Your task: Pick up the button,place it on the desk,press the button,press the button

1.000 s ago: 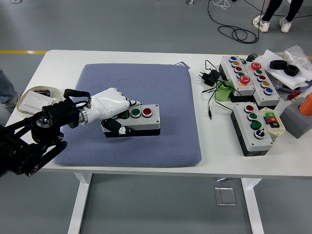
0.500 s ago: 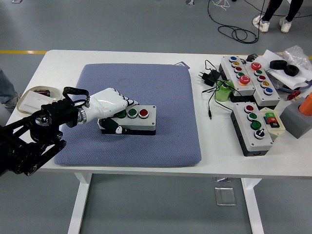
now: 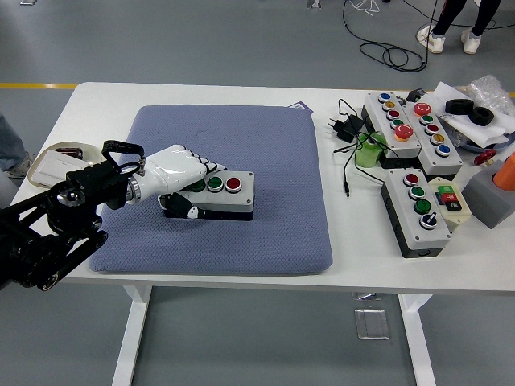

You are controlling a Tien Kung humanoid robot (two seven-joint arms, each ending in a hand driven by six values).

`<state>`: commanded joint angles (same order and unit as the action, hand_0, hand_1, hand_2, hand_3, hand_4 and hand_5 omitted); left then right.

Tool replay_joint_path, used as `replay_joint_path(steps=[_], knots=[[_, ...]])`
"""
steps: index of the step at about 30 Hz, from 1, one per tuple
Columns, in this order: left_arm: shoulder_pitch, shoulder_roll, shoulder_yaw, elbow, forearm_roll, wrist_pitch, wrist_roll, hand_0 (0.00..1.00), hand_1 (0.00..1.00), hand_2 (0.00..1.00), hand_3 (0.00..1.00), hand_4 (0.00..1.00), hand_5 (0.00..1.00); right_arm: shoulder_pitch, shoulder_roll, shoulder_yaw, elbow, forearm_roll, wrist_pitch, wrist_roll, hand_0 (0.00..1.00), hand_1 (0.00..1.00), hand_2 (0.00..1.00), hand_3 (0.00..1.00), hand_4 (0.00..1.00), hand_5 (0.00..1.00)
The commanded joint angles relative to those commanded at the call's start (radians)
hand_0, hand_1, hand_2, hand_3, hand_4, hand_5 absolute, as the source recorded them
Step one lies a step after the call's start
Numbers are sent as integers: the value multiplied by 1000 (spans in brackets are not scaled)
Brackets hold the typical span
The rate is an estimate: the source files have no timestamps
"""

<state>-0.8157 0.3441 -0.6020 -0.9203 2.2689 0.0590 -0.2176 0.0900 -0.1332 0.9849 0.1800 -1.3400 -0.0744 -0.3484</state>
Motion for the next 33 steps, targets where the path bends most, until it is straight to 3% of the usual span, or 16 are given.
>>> replay_joint_path(steps=[5,6,11,12,18,19,30,33], knots=[[0,3,-4,-10,0,-44,1,597,752,867,998,673,144,0,0,0,0,2,0,1,635,454,615,565,305,232],[0,3,-4,-10,0,-47,0,687,827,929,998,811,348,0,0,-1,0,2,0,1,635,454,615,565,305,232],[7,11,-14,-28,0,-103,-5,687,827,929,998,811,348,-1,0,0,0,2,0,1,635,454,615,565,305,232],[10,15,-21,-38,0,-118,-5,752,873,969,998,910,457,-1,0,0,0,3,0,1,635,454,615,564,306,230],[18,30,-61,-100,0,-198,7,752,873,969,998,910,457,-2,-1,0,0,4,-1,1,635,454,615,564,306,230],[19,30,-65,-105,0,-202,8,829,928,998,998,998,707,-2,-1,0,0,4,0,1,635,454,615,565,307,229],[29,38,-117,-163,0,-254,20,868,951,998,998,998,719,-2,-1,-3,0,6,0,1,635,454,615,565,307,228],[36,45,-148,-203,0,-282,24,905,976,998,998,998,755,-2,-1,-1,0,6,0,1,635,454,615,565,307,227]])
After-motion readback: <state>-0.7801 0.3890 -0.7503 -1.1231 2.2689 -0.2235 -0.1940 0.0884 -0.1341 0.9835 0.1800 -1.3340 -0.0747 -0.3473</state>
